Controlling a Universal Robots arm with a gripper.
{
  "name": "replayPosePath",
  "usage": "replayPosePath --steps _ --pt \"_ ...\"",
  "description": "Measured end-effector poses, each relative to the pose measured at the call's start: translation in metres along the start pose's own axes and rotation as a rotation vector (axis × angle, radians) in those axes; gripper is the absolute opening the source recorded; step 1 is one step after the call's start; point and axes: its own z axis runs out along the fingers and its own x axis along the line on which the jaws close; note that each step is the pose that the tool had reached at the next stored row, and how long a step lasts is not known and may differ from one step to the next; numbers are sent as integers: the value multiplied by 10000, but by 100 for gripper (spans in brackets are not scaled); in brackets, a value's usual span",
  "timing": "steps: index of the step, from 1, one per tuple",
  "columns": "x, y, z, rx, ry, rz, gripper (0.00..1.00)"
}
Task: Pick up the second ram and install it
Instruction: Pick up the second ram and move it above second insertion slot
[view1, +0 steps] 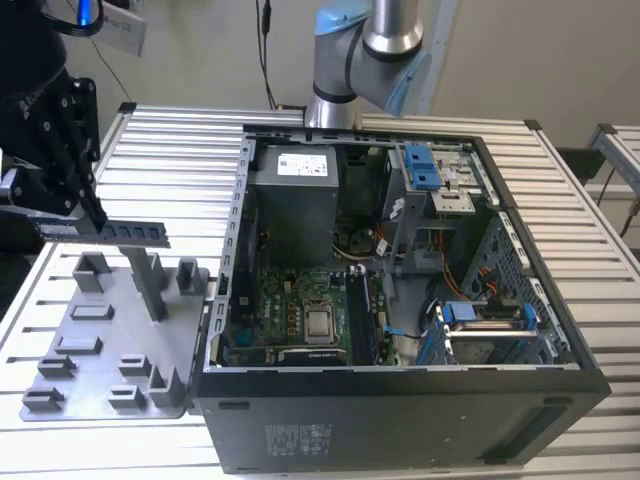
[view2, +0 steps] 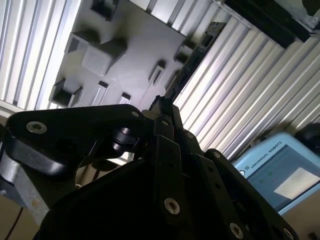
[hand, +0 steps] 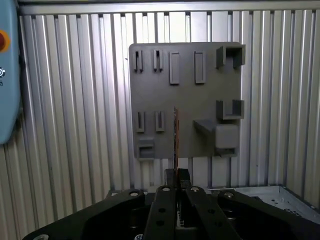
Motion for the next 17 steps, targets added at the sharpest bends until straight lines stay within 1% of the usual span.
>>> replayPosePath --steps 17 --pt "-33 -637 18 -26 1 1 14"
